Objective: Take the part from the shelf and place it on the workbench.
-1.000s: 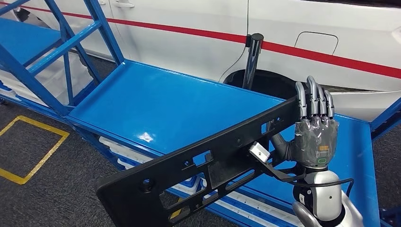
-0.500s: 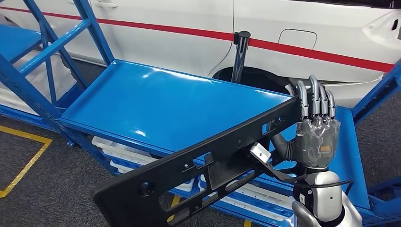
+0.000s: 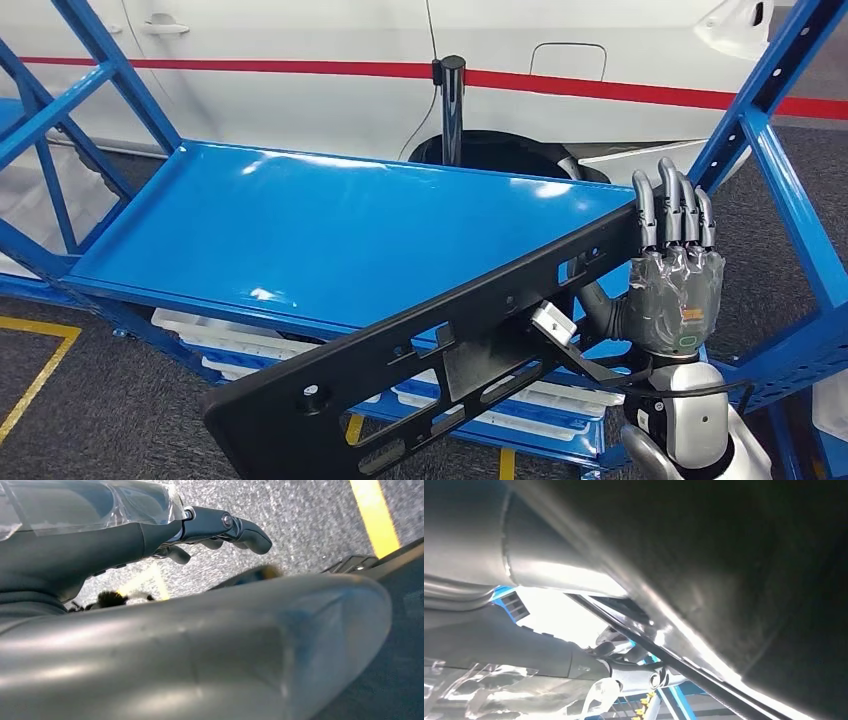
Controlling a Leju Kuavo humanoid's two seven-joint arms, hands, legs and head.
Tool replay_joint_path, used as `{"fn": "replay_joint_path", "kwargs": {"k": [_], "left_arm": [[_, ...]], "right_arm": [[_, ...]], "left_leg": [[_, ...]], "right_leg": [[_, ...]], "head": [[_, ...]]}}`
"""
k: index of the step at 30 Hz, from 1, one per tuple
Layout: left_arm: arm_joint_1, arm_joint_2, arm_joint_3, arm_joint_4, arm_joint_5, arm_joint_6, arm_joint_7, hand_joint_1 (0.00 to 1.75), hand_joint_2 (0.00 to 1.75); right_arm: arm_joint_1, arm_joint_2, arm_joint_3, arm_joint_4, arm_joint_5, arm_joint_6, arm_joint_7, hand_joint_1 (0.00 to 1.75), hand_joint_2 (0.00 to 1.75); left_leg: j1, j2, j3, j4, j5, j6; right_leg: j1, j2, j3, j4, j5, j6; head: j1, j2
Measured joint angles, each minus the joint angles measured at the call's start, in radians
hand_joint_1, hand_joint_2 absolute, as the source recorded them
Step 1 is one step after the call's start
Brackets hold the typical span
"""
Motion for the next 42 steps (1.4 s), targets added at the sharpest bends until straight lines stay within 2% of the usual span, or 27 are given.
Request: {"fn": "replay_joint_path", "kwargs": {"k": [1,2,4,6,10,11,12,14,15,16,17,20,21,22,25,26,28,30,31,32,33,35,36,37,40,41,42], "left_arm": [[0.002,0.0,0.0,0.0,0.0,0.0,0.001,0.0,0.0],[0.003,0.0,0.0,0.0,0.0,0.0,0.003,0.0,0.0],[0.002,0.0,0.0,0.0,0.0,0.0,0.007,0.0,0.0],[-0.001,-0.001,0.0,0.0,0.0,0.0,0.009,0.0,0.0],[-0.003,-0.001,0.0,0.0,0.0,0.0,0.011,0.0,0.0],[-0.004,-0.001,0.0,0.0,0.001,0.0,0.011,0.0,0.0],[-0.004,-0.001,0.0,0.0,0.0,0.0,0.011,0.0,0.0],[-0.004,-0.002,0.0,0.0,0.001,0.0,0.011,0.0,0.0],[-0.003,-0.002,0.0,0.0,0.002,0.0,0.011,0.0,0.0],[-0.002,-0.002,0.0,0.0,0.003,0.0,0.011,0.0,0.0],[-0.001,-0.002,0.0,0.0,0.003,0.0,0.011,0.0,0.0],[-0.002,-0.003,0.0,0.0,0.004,0.0,0.012,0.0,0.0],[-0.003,-0.003,0.0,0.0,0.004,0.0,0.012,0.0,0.0],[-0.004,-0.004,0.0,0.0,0.004,0.0,0.013,0.0,0.0],[-0.003,-0.003,0.0,0.0,0.004,0.0,0.014,0.0,0.0],[-0.003,-0.003,0.0,0.0,0.004,0.0,0.014,0.0,0.0],[-0.003,-0.003,0.0,0.0,0.004,0.0,0.014,0.0,0.0],[-0.002,-0.004,0.0,0.0,0.004,0.0,0.014,0.0,0.0],[-0.002,-0.004,0.0,0.0,0.004,0.0,0.014,0.0,0.0],[-0.002,-0.004,0.0,0.0,0.004,0.0,0.014,0.0,0.0],[-0.002,-0.004,0.0,0.0,0.004,0.0,0.014,0.0,0.0],[-0.004,-0.004,0.0,0.0,0.004,0.0,0.014,0.0,0.0],[-0.005,-0.004,0.0,0.0,0.004,0.0,0.014,0.0,0.0],[-0.006,-0.004,0.0,0.0,0.004,0.0,0.014,0.0,0.0],[-0.006,-0.004,0.0,0.0,0.002,0.0,0.014,0.0,0.0],[-0.006,-0.004,0.0,0.0,0.001,0.0,0.014,0.0,0.0],[-0.006,-0.005,0.0,0.0,0.0,0.0,0.014,0.0,0.0]], "right_arm": [[0.0,0.0,0.0,0.0,0.002,0.0,0.0,0.0,0.0],[0.001,0.0,0.0,0.0,0.004,0.0,-0.001,0.0,0.0],[0.001,0.0,0.0,0.0,0.009,0.001,-0.001,0.0,0.0],[0.0,0.001,0.001,0.0,0.013,0.002,-0.002,0.0,0.0],[0.001,0.003,0.001,0.0,0.019,0.005,-0.002,0.0,0.0],[0.001,0.003,0.001,0.0,0.02,0.006,-0.002,0.0,0.0],[0.001,0.003,0.001,0.0,0.02,0.006,-0.002,0.0,0.0],[0.002,0.003,0.001,0.0,0.02,0.007,-0.002,0.0,0.0],[0.003,0.003,0.002,0.0,0.021,0.008,-0.002,0.0,0.0],[0.004,0.003,0.002,0.0,0.021,0.008,-0.002,0.0,0.0],[0.005,0.003,0.003,0.0,0.021,0.009,-0.002,0.0,0.0],[0.005,0.004,0.004,0.001,0.024,0.011,-0.002,0.0,0.0],[0.004,0.004,0.004,0.001,0.026,0.012,-0.002,0.0,0.0],[0.004,0.004,0.004,0.001,0.027,0.013,-0.002,0.0,0.0],[0.004,0.004,0.004,0.0,0.031,0.016,-0.002,0.0,0.0],[0.004,0.004,0.003,0.0,0.032,0.017,-0.002,0.0,0.0],[0.003,0.004,0.003,0.0,0.034,0.018,-0.002,0.0,0.0],[0.004,0.005,0.003,0.0,0.036,0.019,-0.002,0.0,0.0],[0.004,0.005,0.004,0.0,0.038,0.019,-0.002,0.0,0.0],[0.004,0.005,0.004,0.0,0.039,0.02,-0.002,0.0,0.0],[0.004,0.005,0.004,0.0,0.039,0.02,-0.002,0.0,0.0],[0.003,0.005,0.003,0.0,0.04,0.02,-0.002,0.0,0.0],[0.003,0.005,0.003,0.0,0.041,0.02,-0.002,0.0,0.0],[0.003,0.005,0.003,-0.001,0.042,0.02,-0.002,0.0,0.0],[0.003,0.005,0.003,-0.001,0.044,0.019,-0.003,0.0,0.0],[0.003,0.005,0.003,-0.001,0.046,0.019,-0.003,0.0,0.0],[0.003,0.005,0.003,-0.001,0.048,0.018,-0.003,0.0,0.0]], "left_leg": [[0.0,-0.002,0.0,0.011,0.001,0.002],[-0.001,-0.004,0.019,-0.019,0.02,0.006],[-0.005,-0.009,0.101,-0.167,0.083,0.021],[-0.013,-0.013,0.155,-0.281,0.118,0.035],[-0.018,-0.012,0.153,-0.317,0.144,0.057],[-0.016,-0.012,0.152,-0.326,0.155,0.061],[-0.014,-0.011,0.15,-0.332,0.166,0.064],[-0.013,-0.011,0.14,-0.334,0.178,0.067],[-0.014,-0.011,0.135,-0.333,0.181,0.067],[-0.015,-0.01,0.131,-0.331,0.184,0.066],[-0.015,-0.01,0.127,-0.329,0.186,0.065],[-0.017,-0.009,0.12,-0.318,0.187,0.06],[-0.019,-0.008,0.116,-0.313,0.188,0.056],[-0.021,-0.007,0.112,-0.311,0.19,0.051],[-0.02,-0.007,0.1,-0.302,0.19,0.034],[-0.019,-0.008,0.09,-0.281,0.172,0.028],[-0.012,-0.01,0.047,-0.173,0.1,0.014],[-0.003,-0.01,-0.005,-0.035,0.034,0.003],[0.001,-0.01,-0.014,-0.003,0.025,0.0],[0.002,-0.01,-0.001,-0.015,0.036,-0.001],[0.003,-0.01,0.033,-0.071,0.063,0.0],[0.0,-0.013,0.123,-0.228,0.119,0.009],[-0.002,-0.014,0.153,-0.285,0.136,0.014],[-0.005,-0.016,0.165,-0.314,0.143,0.018],[-0.008,-0.014,0.158,-0.324,0.156,0.033],[-0.006,-0.013,0.155,-0.327,0.164,0.04],[-0.004,-0.011,0.15,-0.331,0.172,0.047]], "right_leg": [[0.001,0.005,-0.004,0.0,0.004,0.0],[0.002,0.009,-0.007,0.0,0.007,0.0],[0.004,0.016,-0.011,0.0,0.013,0.003],[0.005,0.018,-0.014,0.001,0.02,0.01],[0.002,0.016,-0.021,-0.008,0.029,0.037],[0.002,0.016,-0.031,0.012,0.01,0.041],[0.002,0.016,-0.05,0.057,-0.024,0.044],[0.001,0.016,-0.099,0.196,-0.11,0.047],[0.001,0.016,-0.113,0.251,-0.135,0.049],[0.001,0.016,-0.111,0.27,-0.14,0.051],[0.001,0.016,-0.089,0.248,-0.126,0.051],[0.003,0.012,0.037,0.045,-0.054,0.041],[0.004,0.011,0.06,0.0,-0.043,0.035],[0.006,0.01,0.067,-0.02,-0.042,0.03],[0.005,0.012,0.057,-0.021,-0.03,0.011],[0.002,0.012,0.053,-0.022,-0.025,0.004],[-0.002,0.011,0.043,-0.023,-0.016,-0.006],[-0.002,0.013,0.031,-0.023,-0.007,-0.009],[-0.002,0.015,0.025,-0.022,-0.003,-0.007],[-0.002,0.017,0.02,-0.022,0.001,-0.005],[-0.002,0.018,0.017,-0.022,0.005,-0.003],[-0.001,0.02,0.013,-0.022,0.011,0.003],[0.001,0.02,0.011,-0.021,0.014,0.008],[0.002,0.02,0.008,-0.021,0.018,0.013],[0.002,0.019,0.0,-0.017,0.022,0.03],[0.001,0.019,-0.009,0.0,0.006,0.034],[0.001,0.02,-0.026,0.039,-0.025,0.037]], "head": [[0.0,0.0],[0.0,0.0],[0.0,0.0],[0.0,0.0],[0.0,0.0],[0.0,0.0],[0.001,0.0],[0.003,0.0],[0.003,0.0],[0.003,0.0],[0.003,0.0],[0.003,0.0],[0.003,0.0],[0.003,0.0],[0.002,0.0],[0.002,0.0],[0.001,0.0],[0.001,0.0],[0.001,0.0],[0.001,0.0],[0.001,0.0],[0.0,0.0],[0.0,0.0],[0.001,0.0],[0.001,0.0],[0.002,0.0],[0.002,0.0]]}}
